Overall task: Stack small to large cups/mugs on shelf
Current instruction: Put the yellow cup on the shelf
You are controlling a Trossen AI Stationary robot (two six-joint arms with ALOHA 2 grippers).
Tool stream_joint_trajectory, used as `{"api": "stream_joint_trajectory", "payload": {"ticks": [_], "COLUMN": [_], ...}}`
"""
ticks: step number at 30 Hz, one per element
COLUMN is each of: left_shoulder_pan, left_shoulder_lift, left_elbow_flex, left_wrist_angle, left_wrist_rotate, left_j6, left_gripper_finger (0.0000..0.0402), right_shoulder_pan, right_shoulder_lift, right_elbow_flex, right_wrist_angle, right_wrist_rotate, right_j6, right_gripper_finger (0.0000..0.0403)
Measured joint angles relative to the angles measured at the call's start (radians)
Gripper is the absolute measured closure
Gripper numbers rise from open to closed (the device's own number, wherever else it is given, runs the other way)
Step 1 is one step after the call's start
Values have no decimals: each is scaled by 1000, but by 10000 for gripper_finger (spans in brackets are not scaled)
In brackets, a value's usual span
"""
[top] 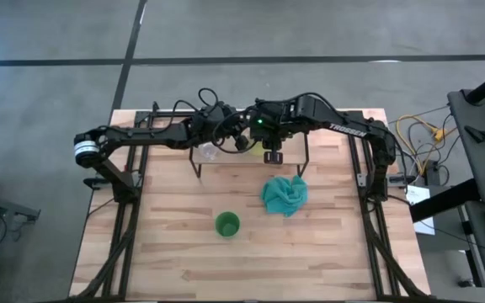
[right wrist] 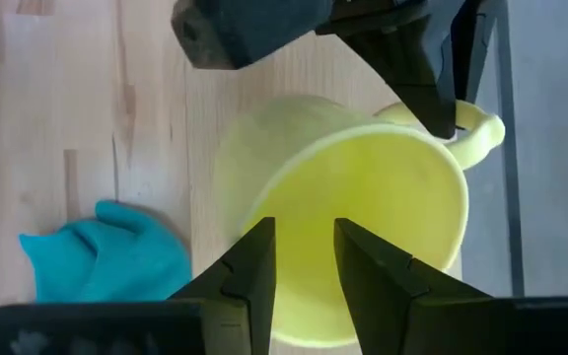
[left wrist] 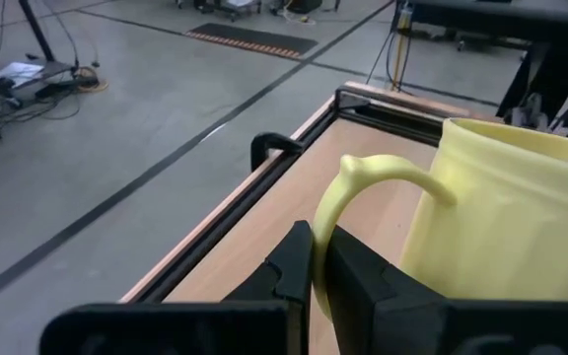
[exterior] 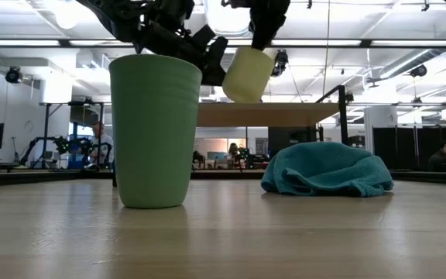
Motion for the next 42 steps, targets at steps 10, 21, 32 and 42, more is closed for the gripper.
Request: {"api": "stream_joint_trajectory", "payload": {"ticks": [10,21,32,42], "left_shoulder_pan": [3,4,4,5], "left_shoulder_lift": [0,0,0,-2], "left_elbow_flex": [0,1,4,5], "left_wrist_angle": [2,36,35,81], "left_wrist_rotate": [-1,-2,-4,1], "left_j6": [0,0,1,6], "left_gripper_finger": [398,398,398,398], "right_shoulder_pan": [0,5,5,5], "right_shoulder_lift": [-10,6,12,12], "right_elbow_flex": [85,57,53,52], "right_wrist_angle": [-89,-76,-72,-83], "right_wrist_rotate": [-84,-98,-42,-45], "right_j6": [-7,-27,-36,-81], "right_gripper_finger": [303,303,310,389]}}
